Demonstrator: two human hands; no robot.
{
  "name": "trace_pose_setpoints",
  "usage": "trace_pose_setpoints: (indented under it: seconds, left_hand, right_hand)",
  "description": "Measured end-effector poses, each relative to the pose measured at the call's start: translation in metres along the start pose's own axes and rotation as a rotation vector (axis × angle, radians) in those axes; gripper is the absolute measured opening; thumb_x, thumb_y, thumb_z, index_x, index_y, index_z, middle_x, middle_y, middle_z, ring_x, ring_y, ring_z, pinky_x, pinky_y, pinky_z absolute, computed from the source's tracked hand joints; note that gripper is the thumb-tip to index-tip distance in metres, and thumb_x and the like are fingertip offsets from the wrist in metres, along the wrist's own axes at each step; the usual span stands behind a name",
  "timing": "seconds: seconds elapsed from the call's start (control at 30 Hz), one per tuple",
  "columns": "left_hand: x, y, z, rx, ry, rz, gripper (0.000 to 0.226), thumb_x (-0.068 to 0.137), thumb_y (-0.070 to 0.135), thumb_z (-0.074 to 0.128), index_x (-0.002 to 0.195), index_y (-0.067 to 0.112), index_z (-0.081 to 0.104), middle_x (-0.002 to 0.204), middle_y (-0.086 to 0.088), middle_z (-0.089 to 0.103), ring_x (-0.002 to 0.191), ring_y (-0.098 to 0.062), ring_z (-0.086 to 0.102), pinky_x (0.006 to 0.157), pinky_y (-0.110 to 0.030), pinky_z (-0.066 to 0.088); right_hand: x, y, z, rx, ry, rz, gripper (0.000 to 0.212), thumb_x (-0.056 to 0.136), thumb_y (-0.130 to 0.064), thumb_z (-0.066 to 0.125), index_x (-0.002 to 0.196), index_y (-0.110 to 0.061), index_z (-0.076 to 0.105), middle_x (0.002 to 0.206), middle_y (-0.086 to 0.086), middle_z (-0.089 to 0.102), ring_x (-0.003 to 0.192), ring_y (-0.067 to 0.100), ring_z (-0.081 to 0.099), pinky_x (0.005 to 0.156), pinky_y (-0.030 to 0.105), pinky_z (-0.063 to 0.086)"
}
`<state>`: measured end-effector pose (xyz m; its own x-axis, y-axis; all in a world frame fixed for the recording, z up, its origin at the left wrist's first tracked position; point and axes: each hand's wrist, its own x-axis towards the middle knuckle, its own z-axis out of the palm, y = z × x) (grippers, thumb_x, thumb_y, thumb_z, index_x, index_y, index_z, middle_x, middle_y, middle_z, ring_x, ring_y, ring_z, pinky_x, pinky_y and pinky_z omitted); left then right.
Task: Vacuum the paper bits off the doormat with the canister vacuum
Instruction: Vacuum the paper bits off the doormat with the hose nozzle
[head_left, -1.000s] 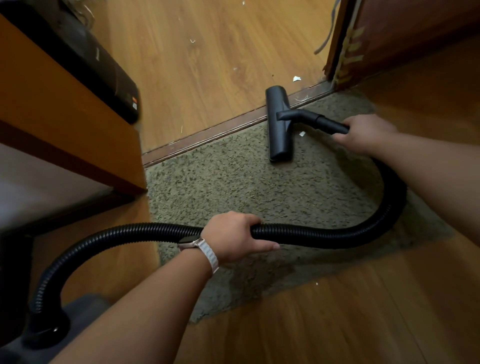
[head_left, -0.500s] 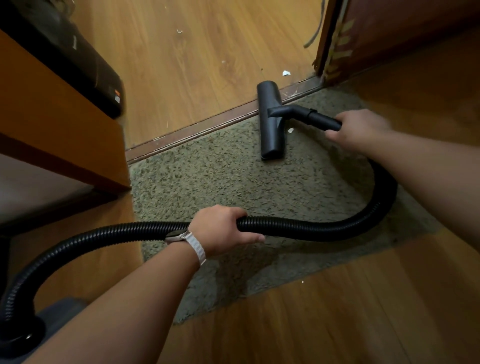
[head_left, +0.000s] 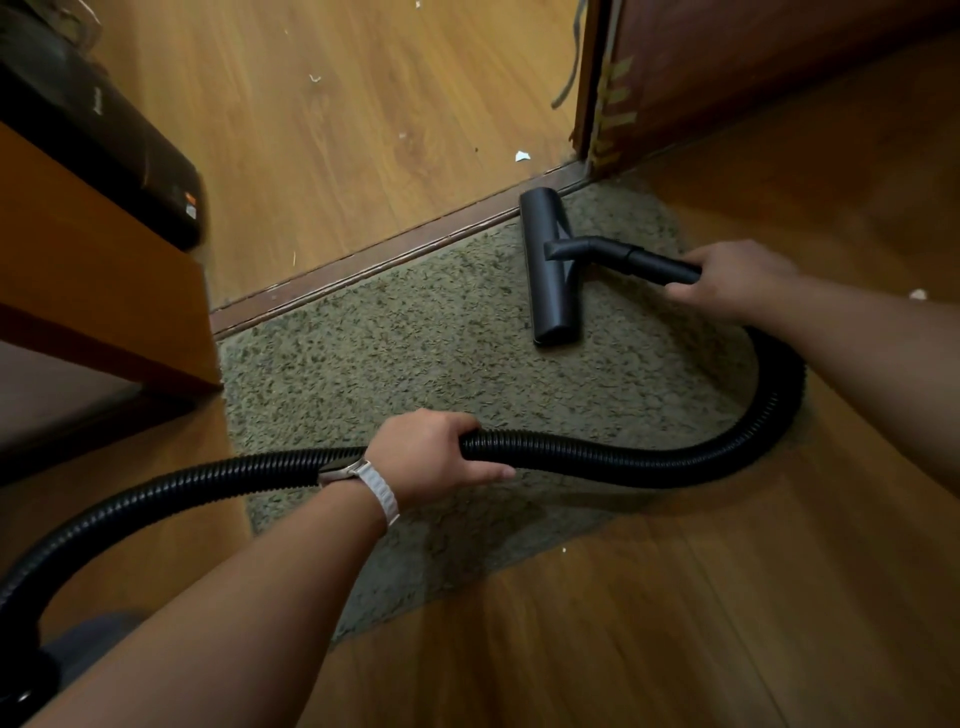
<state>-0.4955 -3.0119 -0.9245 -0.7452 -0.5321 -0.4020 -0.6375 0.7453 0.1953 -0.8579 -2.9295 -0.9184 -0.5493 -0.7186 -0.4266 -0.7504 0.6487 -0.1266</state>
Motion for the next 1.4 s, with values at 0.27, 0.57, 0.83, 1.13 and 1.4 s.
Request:
trace_pose_setpoints:
  seconds: [0.27,0.57,0.83,1.13,1.4]
  left_hand:
    - [-0.006,0.012,0.003,0.018,0.008,0.042,0.063,0.068,0.09,0.05,0.082,0.029,0.056,0.069,0.011,0.06,0.065,-0.008,0.06,0.058,-0.026,0.048]
    - [-0.006,0.012,0.006,0.025,-0.048,0.054,0.061,0.071,0.087,0.051,0.092,0.031,0.061,0.073,0.012,0.062,0.07,-0.007,0.062,0.063,-0.027,0.052]
    - [-0.005,0.009,0.009,0.029,-0.068,0.071,0.061,0.071,0.088,0.049,0.092,0.032,0.06,0.071,0.012,0.061,0.068,-0.007,0.061,0.061,-0.027,0.051]
    - [-0.007,0.006,0.007,0.065,-0.106,0.099,0.06,0.073,0.086,0.049,0.093,0.03,0.06,0.071,0.011,0.058,0.068,-0.009,0.058,0.059,-0.027,0.043]
    - [0.0,-0.002,0.015,0.008,-0.083,0.115,0.061,0.071,0.089,0.048,0.089,0.031,0.059,0.071,0.011,0.06,0.068,-0.01,0.06,0.059,-0.027,0.047]
  right_hand:
    - [-0.022,-0.009,-0.003,-0.075,-0.065,-0.157,0.025,0.096,-0.05,0.054,0.113,-0.033,0.059,0.08,0.0,0.062,0.067,0.019,0.06,0.051,0.029,0.042]
    - [-0.026,-0.036,0.006,-0.182,-0.041,-0.289,0.015,0.094,-0.05,0.054,0.099,-0.037,0.058,0.075,-0.005,0.062,0.065,0.016,0.06,0.053,0.03,0.046]
    - [-0.027,-0.038,0.007,-0.196,-0.061,-0.331,0.015,0.093,-0.049,0.055,0.101,-0.036,0.057,0.076,-0.005,0.062,0.066,0.015,0.059,0.052,0.028,0.043]
    - [-0.043,-0.01,0.011,-0.124,-0.102,-0.247,0.014,0.095,-0.047,0.056,0.105,-0.037,0.058,0.075,-0.004,0.062,0.062,0.015,0.059,0.049,0.028,0.038]
    - [-0.062,0.057,0.008,-0.006,-0.068,0.112,0.038,0.096,-0.05,0.055,0.12,-0.022,0.063,0.081,0.006,0.063,0.07,0.022,0.06,0.055,0.03,0.043]
